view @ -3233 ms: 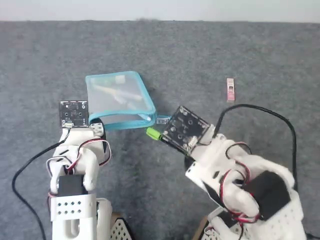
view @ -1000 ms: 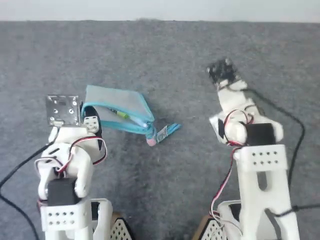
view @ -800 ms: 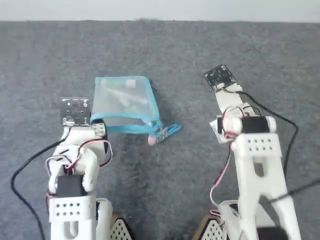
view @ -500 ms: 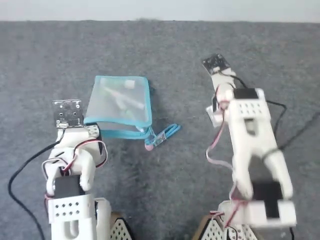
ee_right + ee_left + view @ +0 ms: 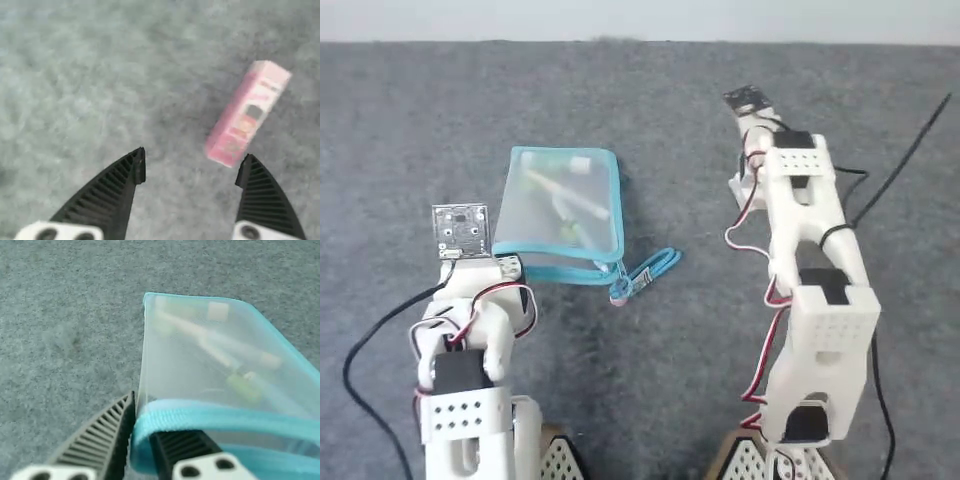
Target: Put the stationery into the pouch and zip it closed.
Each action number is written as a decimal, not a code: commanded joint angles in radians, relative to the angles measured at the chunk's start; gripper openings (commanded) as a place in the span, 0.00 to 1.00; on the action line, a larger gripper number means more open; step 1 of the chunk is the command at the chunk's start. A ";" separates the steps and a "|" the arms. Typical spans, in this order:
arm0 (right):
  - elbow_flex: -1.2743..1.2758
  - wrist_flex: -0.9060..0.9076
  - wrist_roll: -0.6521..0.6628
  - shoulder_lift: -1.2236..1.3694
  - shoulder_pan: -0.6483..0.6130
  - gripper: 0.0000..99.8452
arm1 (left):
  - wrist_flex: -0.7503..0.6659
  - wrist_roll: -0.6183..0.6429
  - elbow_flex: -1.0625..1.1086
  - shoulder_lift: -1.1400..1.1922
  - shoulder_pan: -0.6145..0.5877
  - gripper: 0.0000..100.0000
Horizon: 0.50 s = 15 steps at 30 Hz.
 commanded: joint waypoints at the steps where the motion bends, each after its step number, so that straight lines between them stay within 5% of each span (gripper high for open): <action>1: -0.118 -0.019 -0.060 0.041 0.064 0.29 | -0.029 -0.006 -0.013 -0.002 -0.005 0.01; 10: -0.244 -0.012 -0.057 0.173 0.064 0.27 | -0.028 -0.006 -0.013 -0.002 -0.005 0.01; 15: -0.308 -0.015 -0.058 0.222 0.068 0.05 | -0.028 -0.006 -0.013 -0.002 -0.005 0.01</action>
